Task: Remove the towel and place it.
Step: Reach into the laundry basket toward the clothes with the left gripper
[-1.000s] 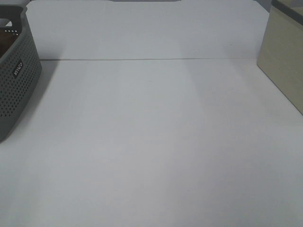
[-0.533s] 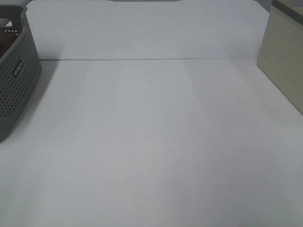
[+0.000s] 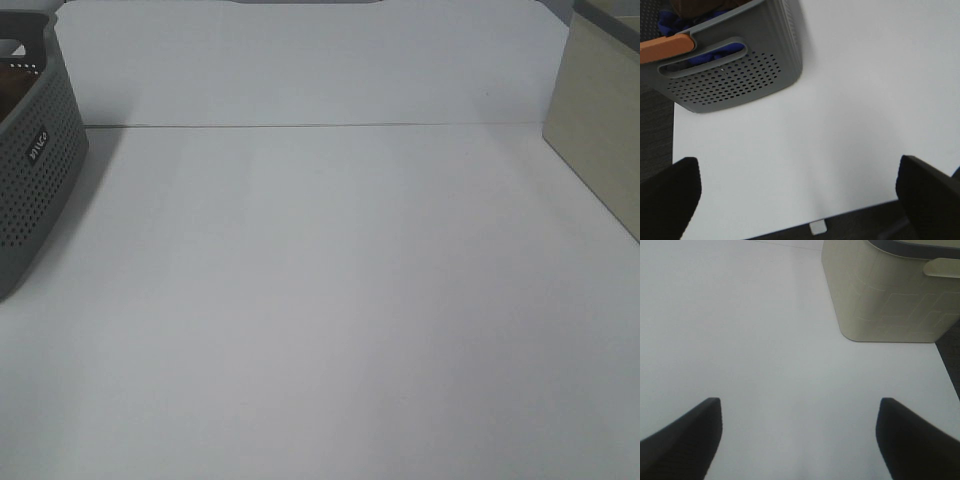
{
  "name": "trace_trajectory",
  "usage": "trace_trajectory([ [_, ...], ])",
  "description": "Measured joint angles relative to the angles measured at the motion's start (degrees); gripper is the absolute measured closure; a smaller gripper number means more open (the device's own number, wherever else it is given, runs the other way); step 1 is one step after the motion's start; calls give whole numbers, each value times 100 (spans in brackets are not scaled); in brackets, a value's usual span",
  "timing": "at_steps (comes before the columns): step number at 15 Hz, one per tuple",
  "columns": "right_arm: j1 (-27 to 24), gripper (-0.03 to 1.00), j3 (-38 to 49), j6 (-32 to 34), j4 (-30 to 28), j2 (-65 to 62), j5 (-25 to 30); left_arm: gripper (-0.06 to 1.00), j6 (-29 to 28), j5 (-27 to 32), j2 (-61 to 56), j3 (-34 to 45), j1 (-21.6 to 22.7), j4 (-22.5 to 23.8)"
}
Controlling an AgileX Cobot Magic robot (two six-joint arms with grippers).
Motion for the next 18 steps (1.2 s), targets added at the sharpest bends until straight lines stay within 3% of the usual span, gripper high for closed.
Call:
trace_trajectory([
  [3, 0, 16, 0, 0, 0, 0, 0, -4, 1043, 183, 1192, -945, 0, 223],
  [7, 0, 16, 0, 0, 0, 0, 0, -3, 2126, 52, 2991, -2349, 0, 1215],
  [8, 0, 16, 0, 0, 0, 0, 0, -3, 2584, 52, 3461, -2710, 0, 1335],
  [9, 0, 16, 0, 0, 0, 0, 0, -3, 3484, 52, 4601, -3558, 0, 1381],
  [10, 0, 16, 0, 0, 0, 0, 0, -3, 3741, 34, 5157, -4022, 0, 1392],
  [15, 0, 16, 0, 0, 0, 0, 0, 0, 4429, -11, 7414, -5420, 29, 1856],
  [18, 0, 16, 0, 0, 0, 0, 0, 1, 4526, -264, 8623, -5879, 395, 1896],
])
